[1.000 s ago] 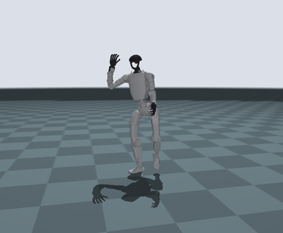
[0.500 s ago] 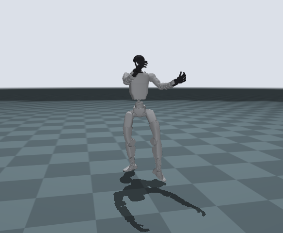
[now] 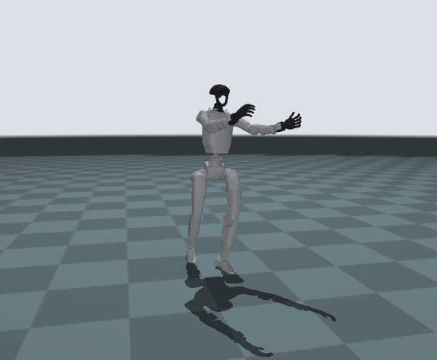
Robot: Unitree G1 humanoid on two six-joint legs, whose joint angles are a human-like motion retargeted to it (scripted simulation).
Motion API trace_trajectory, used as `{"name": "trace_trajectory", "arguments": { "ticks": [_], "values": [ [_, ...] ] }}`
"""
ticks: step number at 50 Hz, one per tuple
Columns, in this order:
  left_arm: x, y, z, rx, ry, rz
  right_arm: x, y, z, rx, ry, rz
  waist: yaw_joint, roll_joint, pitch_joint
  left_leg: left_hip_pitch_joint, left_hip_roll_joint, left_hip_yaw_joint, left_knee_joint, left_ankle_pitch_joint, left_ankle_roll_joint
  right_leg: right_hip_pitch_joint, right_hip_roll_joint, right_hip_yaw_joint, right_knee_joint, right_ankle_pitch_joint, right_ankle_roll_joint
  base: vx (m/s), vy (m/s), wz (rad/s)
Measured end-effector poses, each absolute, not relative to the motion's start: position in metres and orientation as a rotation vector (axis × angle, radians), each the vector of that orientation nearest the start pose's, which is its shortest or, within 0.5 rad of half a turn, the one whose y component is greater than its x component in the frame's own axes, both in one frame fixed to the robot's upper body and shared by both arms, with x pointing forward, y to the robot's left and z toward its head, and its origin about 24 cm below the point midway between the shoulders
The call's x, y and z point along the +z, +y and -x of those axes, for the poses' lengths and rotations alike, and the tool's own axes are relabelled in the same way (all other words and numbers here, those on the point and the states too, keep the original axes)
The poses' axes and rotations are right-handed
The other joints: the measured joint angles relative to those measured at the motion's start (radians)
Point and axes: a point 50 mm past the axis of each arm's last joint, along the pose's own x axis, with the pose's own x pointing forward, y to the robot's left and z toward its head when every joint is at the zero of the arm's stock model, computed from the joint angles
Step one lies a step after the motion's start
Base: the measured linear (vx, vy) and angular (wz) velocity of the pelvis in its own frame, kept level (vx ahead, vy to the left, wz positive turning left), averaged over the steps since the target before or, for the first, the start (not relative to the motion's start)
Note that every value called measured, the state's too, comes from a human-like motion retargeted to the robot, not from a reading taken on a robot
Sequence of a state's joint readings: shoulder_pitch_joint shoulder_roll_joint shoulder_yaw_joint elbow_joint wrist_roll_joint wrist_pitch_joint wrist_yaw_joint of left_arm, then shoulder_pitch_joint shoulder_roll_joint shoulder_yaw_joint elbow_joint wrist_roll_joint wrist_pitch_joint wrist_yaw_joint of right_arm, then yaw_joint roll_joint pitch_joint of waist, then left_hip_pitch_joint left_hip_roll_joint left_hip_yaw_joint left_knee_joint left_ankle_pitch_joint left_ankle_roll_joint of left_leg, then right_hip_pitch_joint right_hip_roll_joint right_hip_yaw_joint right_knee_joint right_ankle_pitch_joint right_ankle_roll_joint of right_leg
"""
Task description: Kungfu
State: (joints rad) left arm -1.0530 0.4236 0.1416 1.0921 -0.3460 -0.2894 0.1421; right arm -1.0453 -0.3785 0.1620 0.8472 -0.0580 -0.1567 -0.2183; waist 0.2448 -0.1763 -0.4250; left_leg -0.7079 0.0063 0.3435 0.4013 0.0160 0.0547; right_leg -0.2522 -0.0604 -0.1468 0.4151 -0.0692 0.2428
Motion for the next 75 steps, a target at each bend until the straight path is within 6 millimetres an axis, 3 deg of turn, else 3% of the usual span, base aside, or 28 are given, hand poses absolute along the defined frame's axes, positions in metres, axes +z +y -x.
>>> {"name": "trace_trajectory", "arguments": {
  "ticks": [3, 6, 8, 10, 11, 13, 15, 17, 18, 21, 25, 28, 32, 33, 38, 42, 45, 48, 52, 55, 57, 58, 60, 62, 65, 66, 70, 75],
  "values": [
    [0.125, 0.221, -0.397, 0.224, -0.105, 0.104, 0.123, -0.189, -0.391, -0.124, -0.098, 0.474, -0.058, 0.057, 0.016, 0.073, -0.039, -0.079, -0.046, 0.008, 0.015, -0.154, 0.041, 0.101, 0.047, -0.116, -0.078, 0.31, 0.15, 1.15],
    [0.022, 0.174, -0.364, 0.056, 0.261, 0.122, -0.008, -0.203, -0.332, -0.174, 0.364, 0.34, -0.09, 0.091, 0.073, 0.165, -0.054, -0.081, -0.094, 0.023, 0.022, -0.311, 0.075, 0.224, -0.014, 0.003, -0.209, 0.19, 0.11, 0.47],
    [-0.045, 0.145, -0.318, -0.099, 0.57, 0.151, -0.099, -0.206, -0.249, -0.176, 0.818, 0.232, -0.167, 0.117, 0.119, 0.249, -0.099, -0.134, -0.142, 0.031, 0.035, -0.392, 0.061, 0.23, -0.129, 0.243, -0.249, 0.23, 0.07, 1.58],
    [-0.088, 0.12, -0.27, -0.216, 0.799, 0.202, -0.157, -0.205, -0.133, -0.147, 1.371, 0.114, -0.26, 0.141, 0.178, 0.336, -0.153, -0.201, -0.189, 0.042, 0.058, -0.465, 0.022, 0.178, -0.259, 0.474, -0.208, 0.25, 0.05, 1.8],
    [-0.1, 0.102, -0.253, -0.208, 0.851, 0.241, -0.166, -0.209, -0.075, -0.108, 1.647, 0.076, -0.285, 0.155, 0.199, 0.355, -0.159, -0.22, -0.198, 0.042, 0.066, -0.516, 0.028, 0.175, -0.314, 0.477, -0.19, 0.23, 0.07, 1.14],
    [-0.113, 0.061, -0.223, -0.172, 0.902, 0.35, -0.158, -0.216, 0.042, 0.014, 2.13, 0.006, -0.314, 0.183, 0.225, 0.383, -0.155, -0.25, -0.219, 0.039, 0.073, -0.633, 0.04, 0.14, -0.387, 0.382, -0.197, 0.23, 0.06, 0.48],
    [-0.116, 0.024, -0.199, -0.176, 0.94, 0.506, -0.126, -0.22, 0.148, 0.156, 2.474, -0.041, -0.323, 0.215, 0.211, 0.372, -0.142, -0.275, -0.228, 0.034, 0.079, -0.761, 0.052, 0.073, -0.4, 0.289, -0.305, 0.23, -0.03, 0.31],
    [-0.113, 0.005, -0.192, -0.286, 0.981, 0.593, -0.087, -0.209, 0.228, 0.303, 2.647, -0.11, -0.335, 0.237, 0.201, 0.375, -0.141, -0.305, -0.234, 0.029, 0.087, -0.837, 0.062, 0.039, -0.354, 0.236, -0.344, 0.22, -0.14, 0.58],
    [-0.109, 0.001, -0.197, -0.368, 0.97, 0.588, -0.07, -0.199, 0.258, -0.486, -3.538, 0.203, -0.352, 0.246, 0.205, 0.388, -0.142, -0.327, -0.24, 0.027, 0.087, -0.861, 0.067, 0.048, -0.317, 0.223, -0.342, 0.2, -0.22, 0.77],
    [-0.089, -0.003, -0.217, -0.632, 0.833, 0.463, -0.021, -0.165, 0.317, -0.507, -3.431, 0.403, -0.392, 0.265, 0.222, 0.436, -0.117, -0.374, -0.235, 0.005, 0.079, -0.878, 0.136, 0.167, -0.217, 0.327, -0.356, 0.27, -0.23, 0.54],
    [-0.079, -0.001, -0.226, -0.804, 0.748, 0.315, 0.033, -0.145, 0.354, -0.164, -3.275, 0.699, -0.414, 0.241, 0.183, 0.477, -0.123, -0.369, -0.234, -0.039, 0.076, -0.841, 0.194, 0.263, -0.166, 0.393, -0.266, 0.47, -0.23, -0.1],
    [-0.07, -0.002, -0.234, -0.806, 0.68, 0.339, 0.034, -0.145, 0.352, 0.162, -3.229, 0.888, -0.385, 0.207, 0.098, 0.441, -0.145, -0.339, -0.238, -0.062, 0.064, -0.854, 0.153, 0.144, -0.148, 0.322, -0.244, 0.43, -0.16, -0.48],
    [-0.056, -0.008, -0.24, -0.842, 0.577, 0.324, -0.014, -0.163, 0.32, 0.409, -3.397, 0.937, -0.349, 0.183, 0.04, 0.412, -0.159, -0.322, -0.237, -0.085, 0.049, -0.846, 0.126, 0.105, -0.073, 0.309, -0.211, 0.27, -0.12, -0.24],
    [-0.051, -0.01, -0.242, -0.866, 0.544, 0.302, -0.034, -0.171, 0.306, -0.316, 2.536, -0.671, -0.343, 0.187, 0.039, 0.412, -0.159, -0.324, -0.234, -0.091, 0.047, -0.839, 0.121, 0.103, -0.047, 0.311, -0.201, 0.3, -0.17, 0.06],
    [-0.017, -0.003, -0.267, -0.964, 0.302, 0.094, -0.115, -0.226, 0.204, -0.219, 2.027, -0.264, -0.31, 0.197, 0.023, 0.403, -0.161, -0.349, -0.209, -0.121, 0.019, -0.835, 0.088, 0.099, 0.042, 0.328, -0.151, 0.3, -0.18, 0.17],
    [0.019, 0.017, -0.295, -0.911, 0.089, -0.067, -0.127, -0.271, 0.099, -0.234, 1.558, 0.113, -0.297, 0.208, -0.013, 0.399, -0.163, -0.386, -0.187, -0.147, -0.019, -0.869, 0.048, 0.093, 0.064, 0.335, -0.146, 0.43, -0.23, 0.41],
    [0.051, 0.032, -0.318, -0.824, -0.054, -0.139, -0.109, -0.291, 0.018, -0.348, 1.195, 0.291, -0.298, 0.221, -0.031, 0.419, -0.158, -0.438, -0.18, -0.163, -0.033, -0.896, 0.023, 0.141, 0.049, 0.343, -0.176, 0.45, -0.32, 0.87],
    [0.086, 0.037, -0.338, -0.75, -0.177, -0.179, -0.077, -0.294, -0.055, -0.462, 0.849, 0.337, -0.303, 0.241, -0.034, 0.439, -0.144, -0.515, -0.161, -0.176, -0.047, -0.907, -0.016, 0.203, 0.018, 0.358, -0.224, 0.42, -0.41, 1.3],
    [0.139, 0.032, -0.359, -0.683, -0.367, -0.244, -0.017, -0.304, -0.132, -0.582, 0.412, 0.355, -0.302, 0.247, -0.015, 0.484, -0.109, -0.562, -0.135, -0.189, -0.058, -0.869, -0.093, 0.272, -0.064, 0.303, -0.292, 0.45, -0.57, 1.43],
    [0.197, 0.027, -0.374, -0.597, -0.571, -0.342, 0.032, -0.318, -0.184, -0.672, 0.097, 0.45, -0.31, 0.257, 0.028, 0.524, -0.058, -0.563, -0.107, -0.209, -0.056, -0.79, -0.142, 0.3, -0.117, 0.215, -0.328, 0.36, -0.66, 1.22],
    [0.246, 0.033, -0.383, -0.533, -0.737, -0.506, 0.055, -0.33, -0.219, -0.737, -0.03, 0.538, -0.345, 0.262, 0.068, 0.561, -0.022, -0.557, -0.088, -0.231, -0.061, -0.719, -0.172, 0.292, -0.118, 0.174, -0.3, 0.39, -0.82, 1.16],
    [0.269, 0.037, -0.386, -0.505, -0.795, -0.612, 0.062, -0.336, -0.236, -0.765, -0.049, 0.577, -0.374, 0.253, 0.086, 0.589, -0.014, -0.556, -0.084, -0.243, -0.064, -0.673, -0.21, 0.237, -0.122, 0.173, -0.243, 0.48, -0.9, 1.16],
    [0.306, 0.051, -0.394, -0.45, -0.816, -0.799, 0.068, -0.351, -0.267, -0.8, -0.007, 0.685, -0.399, 0.207, 0.034, 0.609, -0.05, -0.508, -0.109, -0.234, -0.059, -0.778, -0.273, 0.215, 0.009, 0.218, -0.163, 0.54, -0.89, 1.34],
    [0.328, 0.036, -0.398, -0.418, -0.73, -0.8, 0.074, -0.397, -0.272, -0.915, 0.195, 0.755, -0.425, 0.285, -0.08, 0.421, 0.023, -0.546, 0.0, -0.245, -0.155, -0.988, -0.25, 0.276, 0.196, 0.127, -0.142, 0.29, -0.66, 2.27],
    [0.369, 0.025, -0.389, -0.474, -0.701, -0.626, 0.048, -0.419, -0.255, -0.987, 0.746, 0.484, -0.425, 0.335, -0.005, 0.419, 0.17, -0.271, -0.006, -0.161, -0.283, -0.972, -0.264, 0.16, 0.35, -0.036, -0.141, -0.1, -0.5, 1.17],
    [0.381, 0.021, -0.381, -0.5, -0.776, -0.542, 0.043, -0.42, -0.247, -0.963, 0.824, 0.384, -0.464, 0.35, 0.008, 0.409, 0.204, -0.219, -0.01, -0.131, -0.297, -0.969, -0.301, 0.133, 0.375, -0.045, -0.146, -0.02, -0.71, 2.25],
    [0.415, 0.01, -0.35, -0.424, -1.067, -0.379, 0.061, -0.434, -0.247, -0.931, 0.667, 0.186, -0.553, 0.358, 0.017, 0.339, 0.218, -0.029, -0.104, 0.0, -0.317, -1.024, -0.421, 0.134, 0.435, -0.079, -0.128, -0.16, -0.46, 2.55],
    [0.413, 0.016, -0.352, -0.306, -1.114, -0.478, 0.084, -0.44, -0.258, -0.94, 0.538, 0.298, -0.584, 0.386, 0.059, 0.316, 0.157, -0.019, -0.213, 0.066, -0.317, -1.061, -0.467, 0.169, 0.447, -0.071, -0.116, -0.17, -0.04, 0.94]
  ]
}}
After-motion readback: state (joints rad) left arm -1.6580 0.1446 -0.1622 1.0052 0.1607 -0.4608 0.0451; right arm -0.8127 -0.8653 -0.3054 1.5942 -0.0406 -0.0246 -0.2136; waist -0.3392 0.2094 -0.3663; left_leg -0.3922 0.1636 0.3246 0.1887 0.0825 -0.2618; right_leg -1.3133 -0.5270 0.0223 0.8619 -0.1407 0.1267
